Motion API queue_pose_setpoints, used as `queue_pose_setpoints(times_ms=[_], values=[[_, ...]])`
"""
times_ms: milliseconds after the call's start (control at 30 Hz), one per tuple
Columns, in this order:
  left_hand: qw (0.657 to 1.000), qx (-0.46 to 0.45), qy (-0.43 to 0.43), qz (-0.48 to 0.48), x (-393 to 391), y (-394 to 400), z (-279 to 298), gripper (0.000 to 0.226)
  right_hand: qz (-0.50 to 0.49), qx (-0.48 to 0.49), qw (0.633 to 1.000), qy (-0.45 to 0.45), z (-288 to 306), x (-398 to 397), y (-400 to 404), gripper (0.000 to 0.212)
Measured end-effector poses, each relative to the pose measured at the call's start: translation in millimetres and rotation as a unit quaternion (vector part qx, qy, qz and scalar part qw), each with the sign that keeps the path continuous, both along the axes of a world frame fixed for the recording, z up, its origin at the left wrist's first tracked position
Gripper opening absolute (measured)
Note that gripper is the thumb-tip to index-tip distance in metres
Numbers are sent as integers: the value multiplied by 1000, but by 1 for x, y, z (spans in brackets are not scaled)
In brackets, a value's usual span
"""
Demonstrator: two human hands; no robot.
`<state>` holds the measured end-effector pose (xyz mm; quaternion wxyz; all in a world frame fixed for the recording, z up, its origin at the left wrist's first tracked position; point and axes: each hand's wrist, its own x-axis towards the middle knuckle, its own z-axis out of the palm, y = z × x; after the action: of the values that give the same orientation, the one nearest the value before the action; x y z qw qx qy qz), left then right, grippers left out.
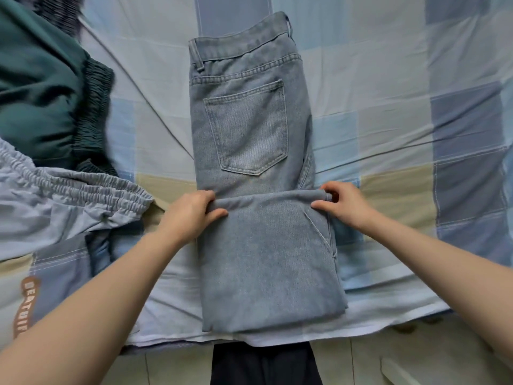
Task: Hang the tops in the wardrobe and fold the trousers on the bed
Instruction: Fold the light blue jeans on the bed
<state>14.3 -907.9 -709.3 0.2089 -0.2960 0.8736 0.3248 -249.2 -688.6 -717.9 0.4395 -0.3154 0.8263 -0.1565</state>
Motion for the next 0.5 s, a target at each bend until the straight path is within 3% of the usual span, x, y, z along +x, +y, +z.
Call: queue_pose_setpoints(times_ms=[133,233,367,500], values=[[991,-115,63,15,28,13,-3,27,73,-90,975,188,10,-13,12,32],[975,-178,132,-34,50,15,2,34,291,-184,876,337,23,-23,19,36],[914,-199,140,-324,73,4,2,65,569,-188,739,307,29,-13,29,63],[878,-220,106,-411,63,-5,-10,62,629,-179,677,338,2,-4,13,67]])
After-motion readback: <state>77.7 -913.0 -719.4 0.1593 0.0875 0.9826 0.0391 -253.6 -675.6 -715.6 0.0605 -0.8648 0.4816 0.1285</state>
